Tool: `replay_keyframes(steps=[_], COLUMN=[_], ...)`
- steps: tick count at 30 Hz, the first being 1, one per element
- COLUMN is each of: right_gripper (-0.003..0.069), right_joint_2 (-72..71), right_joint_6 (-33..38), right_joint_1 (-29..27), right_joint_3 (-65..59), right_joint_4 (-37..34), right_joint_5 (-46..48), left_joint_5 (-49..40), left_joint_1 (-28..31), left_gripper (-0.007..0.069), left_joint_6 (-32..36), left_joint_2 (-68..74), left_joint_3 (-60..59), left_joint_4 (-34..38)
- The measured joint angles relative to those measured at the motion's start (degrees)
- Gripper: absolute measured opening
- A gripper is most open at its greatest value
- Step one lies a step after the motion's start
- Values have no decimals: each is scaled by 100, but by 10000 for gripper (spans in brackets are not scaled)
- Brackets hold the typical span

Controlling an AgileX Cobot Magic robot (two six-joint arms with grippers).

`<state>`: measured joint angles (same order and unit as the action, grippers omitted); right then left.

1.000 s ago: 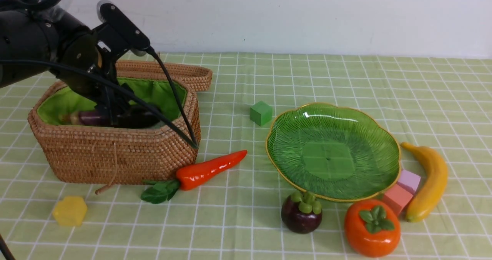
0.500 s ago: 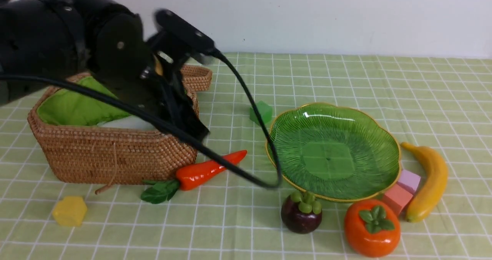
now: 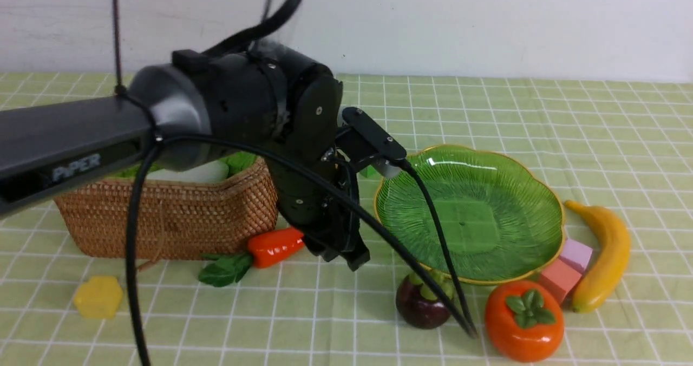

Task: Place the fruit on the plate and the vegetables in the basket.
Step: Use the left arm to grab a carrot and put it into the left basket

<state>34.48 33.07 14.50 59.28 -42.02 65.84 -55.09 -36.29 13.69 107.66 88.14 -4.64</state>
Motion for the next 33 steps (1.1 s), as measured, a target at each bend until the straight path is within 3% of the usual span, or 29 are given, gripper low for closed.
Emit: replay_keyframes(steps=[4, 7, 33], right_gripper=[110, 110, 118], right_joint_2=[0, 0, 0], right_joint_6=[0, 0, 0], right_joint_1=[0, 0, 0], right_joint_3=[0, 0, 0], right_joint_4=[79, 109, 119], right_joint_5=[86, 125, 154], left_joint_5=[18, 47, 795], left_joint_1=[0, 0, 237], left_gripper=[482, 526, 508], left_joint_6=[0, -11, -191], left_joint_2=[523, 787, 1364], left_joint_3=[356, 405, 431], left_joint_4=[-709, -1052, -1522])
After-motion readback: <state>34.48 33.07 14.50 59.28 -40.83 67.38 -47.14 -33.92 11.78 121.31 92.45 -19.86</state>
